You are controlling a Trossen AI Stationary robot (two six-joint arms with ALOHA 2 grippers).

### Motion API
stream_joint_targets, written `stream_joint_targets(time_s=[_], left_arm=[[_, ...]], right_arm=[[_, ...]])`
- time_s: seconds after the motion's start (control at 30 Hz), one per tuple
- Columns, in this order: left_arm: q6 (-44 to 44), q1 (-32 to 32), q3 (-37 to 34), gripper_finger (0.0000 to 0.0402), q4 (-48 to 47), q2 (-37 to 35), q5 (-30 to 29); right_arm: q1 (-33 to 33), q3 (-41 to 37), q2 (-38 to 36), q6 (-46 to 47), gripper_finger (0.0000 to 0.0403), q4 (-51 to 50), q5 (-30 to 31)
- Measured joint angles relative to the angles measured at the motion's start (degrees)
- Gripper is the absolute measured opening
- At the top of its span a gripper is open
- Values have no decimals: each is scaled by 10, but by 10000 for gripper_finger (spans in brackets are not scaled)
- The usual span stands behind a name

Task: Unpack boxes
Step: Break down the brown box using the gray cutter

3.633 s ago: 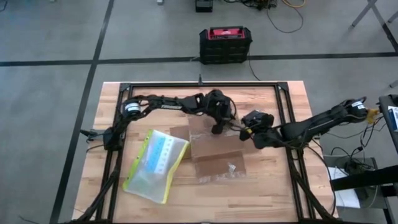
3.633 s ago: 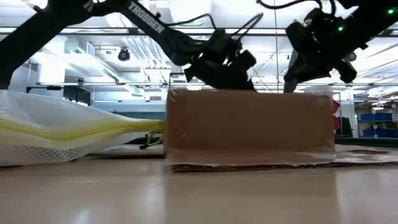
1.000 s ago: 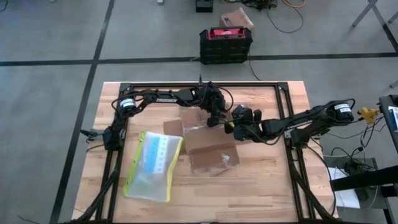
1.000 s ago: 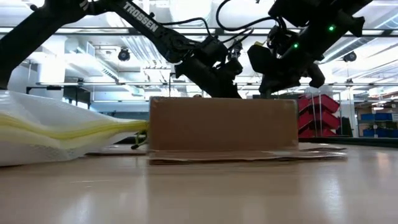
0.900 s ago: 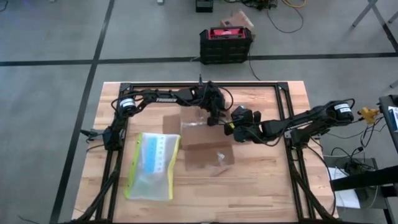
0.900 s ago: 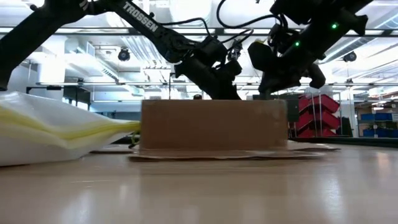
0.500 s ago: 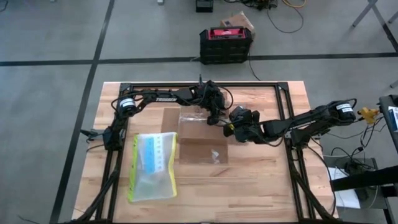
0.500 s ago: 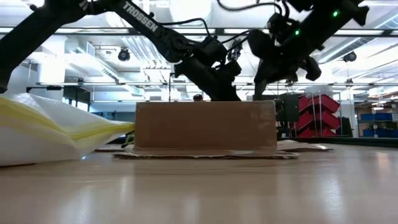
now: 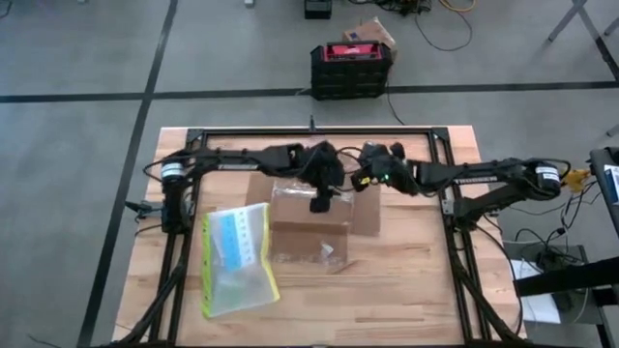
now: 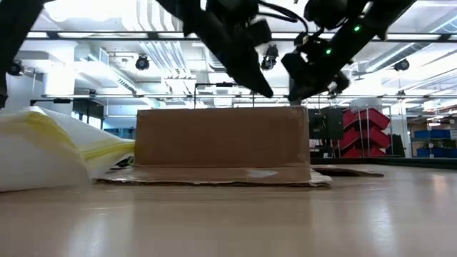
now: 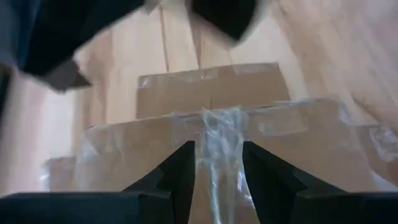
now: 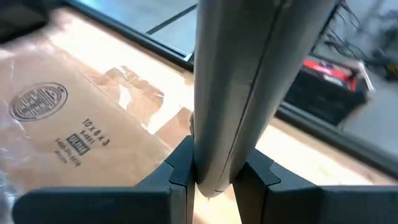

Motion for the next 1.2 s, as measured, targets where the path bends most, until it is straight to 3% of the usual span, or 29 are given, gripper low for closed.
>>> stream_joint_targets(time_s=[0.13, 0.23, 0.37, 0.5, 0.73, 1.0, 1.2], left_arm=[[-40, -47, -34, 119, -24, -59, -15], [-106, -81, -99, 119, -23, -120, -21], [-206, -134, -199, 119, -31, -195, -102], [-304, -195, -262, 119, -17, -260, -138], [-396, -278, -295, 119, -3, -261, -160], [-434, -257, -368, 119, -6, -219, -154], [-359, -192, -405, 119, 12, -217, -197]], right_arm=[[-58, 0, 13, -72, 56, 13, -50], [-86, -1, 24, -114, 56, 14, -89], [-102, 0, 35, -183, 56, 51, -133], [-108, 3, 63, -219, 56, 99, -179], [-118, 28, 138, -258, 56, 139, -185], [-89, 55, 122, -235, 56, 12, -204], [-27, 51, 58, -184, 56, -66, -239]])
